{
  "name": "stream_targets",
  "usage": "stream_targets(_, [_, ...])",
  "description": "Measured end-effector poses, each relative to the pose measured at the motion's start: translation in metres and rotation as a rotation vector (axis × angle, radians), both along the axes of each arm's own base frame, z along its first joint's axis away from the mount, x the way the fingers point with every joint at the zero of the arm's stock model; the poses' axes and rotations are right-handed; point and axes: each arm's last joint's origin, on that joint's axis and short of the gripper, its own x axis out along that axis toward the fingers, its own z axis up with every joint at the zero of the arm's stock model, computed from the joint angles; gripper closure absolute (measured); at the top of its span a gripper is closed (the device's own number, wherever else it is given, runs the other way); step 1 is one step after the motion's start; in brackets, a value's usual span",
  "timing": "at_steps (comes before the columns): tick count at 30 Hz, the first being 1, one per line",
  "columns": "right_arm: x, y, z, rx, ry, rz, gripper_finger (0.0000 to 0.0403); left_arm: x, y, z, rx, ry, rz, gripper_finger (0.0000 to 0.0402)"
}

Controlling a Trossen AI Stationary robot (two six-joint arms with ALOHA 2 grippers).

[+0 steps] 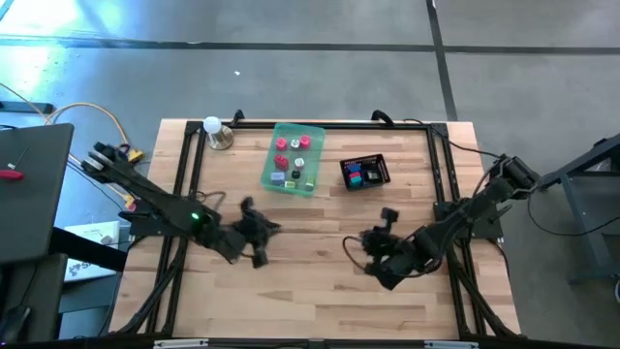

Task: Pick & Place Office items
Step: Return to Home Position

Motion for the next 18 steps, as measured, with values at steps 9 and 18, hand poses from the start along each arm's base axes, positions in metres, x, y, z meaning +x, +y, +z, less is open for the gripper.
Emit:
stream_targets(9, [-0.055, -0.013, 0.035, -0.083, -0.064, -0.08, 0.0399, -0.074, 0.029, 0.023, -0.052, 0.113, 0.063, 0.04])
stream_targets(18, [-0.121, -0.028, 0.045, -0.027, -0.341, -0.057, 0.04, -0.116, 0.029, 0.005, 0.055, 0.107, -0.003, 0.0401])
